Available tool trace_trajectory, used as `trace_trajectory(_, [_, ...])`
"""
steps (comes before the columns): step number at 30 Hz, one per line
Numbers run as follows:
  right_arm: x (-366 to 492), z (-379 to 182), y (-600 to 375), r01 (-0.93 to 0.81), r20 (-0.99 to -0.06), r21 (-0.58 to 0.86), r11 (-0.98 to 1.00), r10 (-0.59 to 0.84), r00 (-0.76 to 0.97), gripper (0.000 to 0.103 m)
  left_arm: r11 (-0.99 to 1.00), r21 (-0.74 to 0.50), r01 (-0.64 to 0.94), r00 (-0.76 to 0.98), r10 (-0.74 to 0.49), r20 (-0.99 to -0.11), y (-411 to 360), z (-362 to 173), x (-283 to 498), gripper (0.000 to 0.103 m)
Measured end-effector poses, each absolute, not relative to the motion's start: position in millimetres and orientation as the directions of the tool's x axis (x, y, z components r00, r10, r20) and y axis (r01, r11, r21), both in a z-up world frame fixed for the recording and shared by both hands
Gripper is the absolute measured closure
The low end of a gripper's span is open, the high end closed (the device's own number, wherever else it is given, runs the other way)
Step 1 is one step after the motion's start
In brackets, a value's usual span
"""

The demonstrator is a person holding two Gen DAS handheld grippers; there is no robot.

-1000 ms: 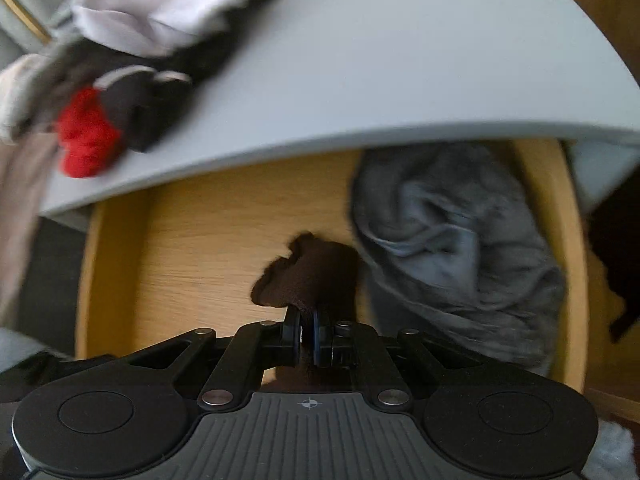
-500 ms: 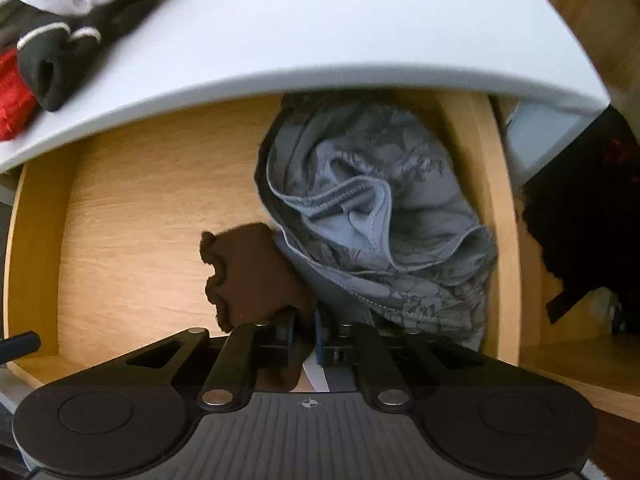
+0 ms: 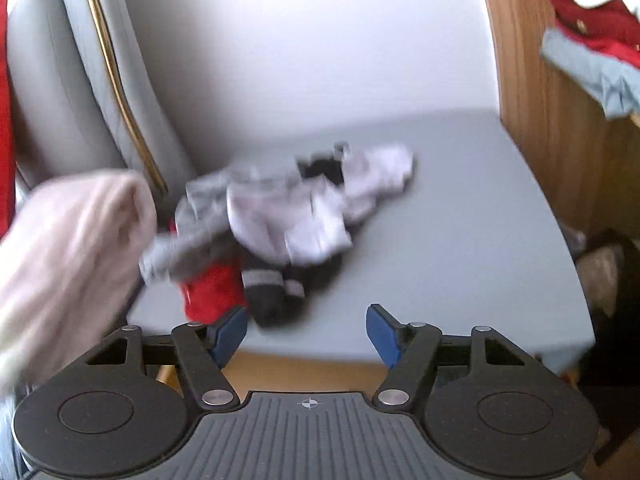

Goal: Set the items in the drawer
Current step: 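Grasp the white sock on the tabletop with the right gripper, then carry the white sock into the drawer and open the right gripper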

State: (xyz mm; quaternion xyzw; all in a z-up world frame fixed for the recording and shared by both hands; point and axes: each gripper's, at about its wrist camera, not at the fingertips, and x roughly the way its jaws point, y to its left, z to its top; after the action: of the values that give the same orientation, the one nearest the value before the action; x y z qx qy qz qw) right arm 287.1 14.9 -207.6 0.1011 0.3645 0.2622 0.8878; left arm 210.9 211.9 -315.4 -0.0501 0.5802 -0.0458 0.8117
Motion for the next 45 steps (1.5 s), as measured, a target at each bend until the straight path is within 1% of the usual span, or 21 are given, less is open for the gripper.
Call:
trace_trajectory(2, [297.4,-200.1,25.1,-0.437,-0.549,0.328,0.837,0.546,0.633,0.041,0.991,-0.133,0.018,0.324,-0.131,-0.937,211.8,-315.1,210.6,0.003])
trace_trajectory(4, [303.9,-195.5,44.6,-0.497,-0.526,0.248,0.832,0.546,0.652,0.043,0.991,-0.132,0.019,0.325,-0.131,-0.937,211.8,-315.0,210.5,0.003])
trace_trajectory(7, [310.8,-204.0,68.8,-0.553,-0.513,0.192,0.811,0.563,0.648,0.049,0.990,-0.137,0.017,0.325,-0.135,-0.936,212.4,-315.3,210.5,0.003])
trace_trajectory(10, [320.4,-210.2,81.2,-0.566,-0.506,0.187,0.803,0.573,0.645,0.054,0.990,-0.141,0.015,0.325,-0.138,-0.935,213.3,-315.0,210.1,0.003])
trace_trajectory(12, [325.3,-210.9,84.3,-0.567,-0.494,0.191,0.801,0.578,0.650,0.054,0.989,-0.144,0.014,0.326,-0.141,-0.935,214.2,-314.6,209.8,0.003])
trace_trajectory(15, [331.3,-213.9,87.0,-0.556,-0.480,0.192,0.808,0.572,0.665,0.058,0.989,-0.146,0.015,0.326,-0.143,-0.935,214.6,-314.5,209.9,0.003])
trace_trajectory(17, [337.3,-214.9,84.6,-0.545,-0.477,0.223,0.808,0.578,0.662,0.064,0.989,-0.146,0.014,0.326,-0.142,-0.935,214.7,-314.4,209.9,0.003])
trace_trajectory(18, [339.3,-215.9,83.9,-0.541,-0.480,0.235,0.807,0.580,0.658,0.071,0.989,-0.146,0.014,0.326,-0.142,-0.935,214.8,-314.3,209.9,0.003])
trace_trajectory(19, [341.0,-217.4,83.6,-0.541,-0.484,0.242,0.806,0.583,0.652,0.075,0.989,-0.145,0.014,0.326,-0.142,-0.935,214.8,-314.3,209.9,0.003])
trace_trajectory(20, [343.1,-219.6,84.3,-0.542,-0.490,0.246,0.804,0.585,0.646,0.077,0.989,-0.145,0.015,0.326,-0.142,-0.935,214.8,-314.2,209.9,0.003])
trace_trajectory(21, [343.7,-220.7,84.6,-0.542,-0.497,0.242,0.805,0.583,0.643,0.081,0.989,-0.144,0.015,0.327,-0.141,-0.935,215.0,-314.2,210.0,0.003])
trace_trajectory(22, [343.6,-221.3,84.7,-0.543,-0.502,0.243,0.804,0.584,0.638,0.090,0.990,-0.143,0.014,0.327,-0.140,-0.935,214.9,-314.1,209.9,0.003])
trace_trajectory(23, [343.1,-220.6,83.6,-0.547,-0.501,0.254,0.797,0.593,0.631,0.096,0.990,-0.142,0.014,0.328,-0.138,-0.934,214.7,-313.8,209.6,0.003])
trace_trajectory(24, [342.6,-218.7,82.2,-0.550,-0.493,0.265,0.792,0.601,0.629,0.099,0.990,-0.141,0.013,0.330,-0.138,-0.934,214.6,-313.4,209.3,0.003])
trace_trajectory(28, [336.4,-199.4,65.6,-0.541,-0.405,0.295,0.788,0.616,0.676,0.100,0.989,-0.145,0.010,0.331,-0.140,-0.933,215.2,-313.0,208.6,0.003])
trace_trajectory(33, [339.9,-184.8,32.3,-0.473,-0.337,0.378,0.796,0.594,0.731,0.100,0.989,-0.145,0.008,0.329,-0.140,-0.934,214.7,-313.5,209.5,0.003])
trace_trajectory(35, [338.1,-177.2,21.8,-0.476,-0.305,0.402,0.782,0.605,0.736,0.100,0.989,-0.147,0.008,0.328,-0.141,-0.934,215.3,-313.8,209.6,0.003])
trace_trajectory(38, [330.7,-164.9,9.4,-0.505,-0.258,0.398,0.766,0.622,0.739,0.100,0.989,-0.151,0.006,0.325,-0.145,-0.935,216.1,-314.3,210.2,0.003])
trace_trajectory(41, [317.9,-151.6,-3.8,-0.563,-0.209,0.408,0.719,0.673,0.709,0.100,0.988,-0.153,0.003,0.320,-0.146,-0.936,216.6,-315.8,211.1,0.003])
trace_trajectory(45, [300.1,-146.2,-12.7,-0.687,-0.179,0.472,0.553,0.823,0.540,0.100,0.988,-0.153,0.000,0.315,-0.146,-0.938,216.3,-317.5,212.4,0.003])
